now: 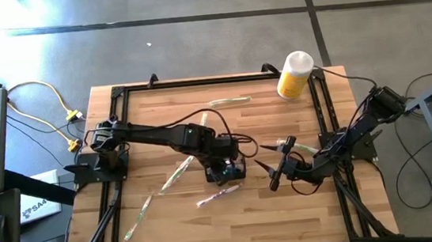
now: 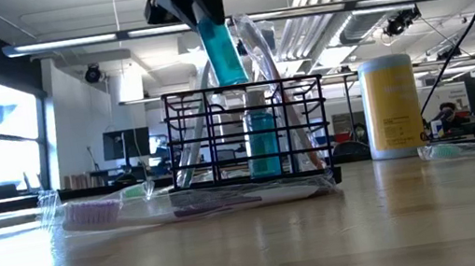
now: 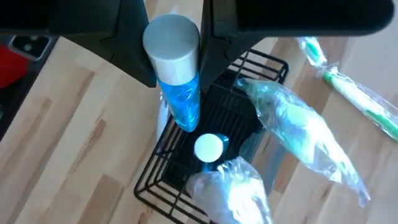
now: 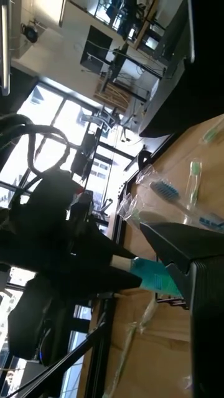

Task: Pick & Place toothbrushing station
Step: Put the blue mouthwash into the black wire organizer

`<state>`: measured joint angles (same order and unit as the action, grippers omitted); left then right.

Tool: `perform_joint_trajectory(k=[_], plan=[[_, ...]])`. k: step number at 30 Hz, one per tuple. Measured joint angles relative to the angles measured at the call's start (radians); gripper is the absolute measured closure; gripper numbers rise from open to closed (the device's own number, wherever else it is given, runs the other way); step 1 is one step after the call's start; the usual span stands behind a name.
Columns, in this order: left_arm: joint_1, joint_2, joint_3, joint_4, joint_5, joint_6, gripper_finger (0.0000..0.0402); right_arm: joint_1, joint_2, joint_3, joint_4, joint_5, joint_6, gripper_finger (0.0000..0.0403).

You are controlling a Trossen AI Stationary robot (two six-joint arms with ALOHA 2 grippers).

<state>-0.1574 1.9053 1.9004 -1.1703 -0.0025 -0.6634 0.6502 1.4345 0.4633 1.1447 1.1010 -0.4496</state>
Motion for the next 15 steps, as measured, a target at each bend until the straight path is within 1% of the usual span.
perform_joint_trajectory(k=[3, 6, 10, 15], plan=[[0.000, -0.002, 0.001, 0.003, -0.006, 0.088, 0.0313, 0.000, 0.000, 0.000, -0.002, 0.000, 0.000, 0.0177], [0.000, -0.002, 0.000, 0.009, -0.057, 0.190, 0.0313, 0.000, 0.000, 0.000, -0.003, 0.000, 0.000, 0.0177], [-0.002, -0.002, 0.000, 0.019, -0.058, 0.333, 0.0313, 0.000, 0.000, 0.000, -0.003, 0.000, 0.000, 0.0177], [-0.015, -0.002, 0.000, 0.018, -0.053, 0.456, 0.0313, 0.000, 0.000, 0.000, -0.003, 0.000, 0.000, 0.0177]])
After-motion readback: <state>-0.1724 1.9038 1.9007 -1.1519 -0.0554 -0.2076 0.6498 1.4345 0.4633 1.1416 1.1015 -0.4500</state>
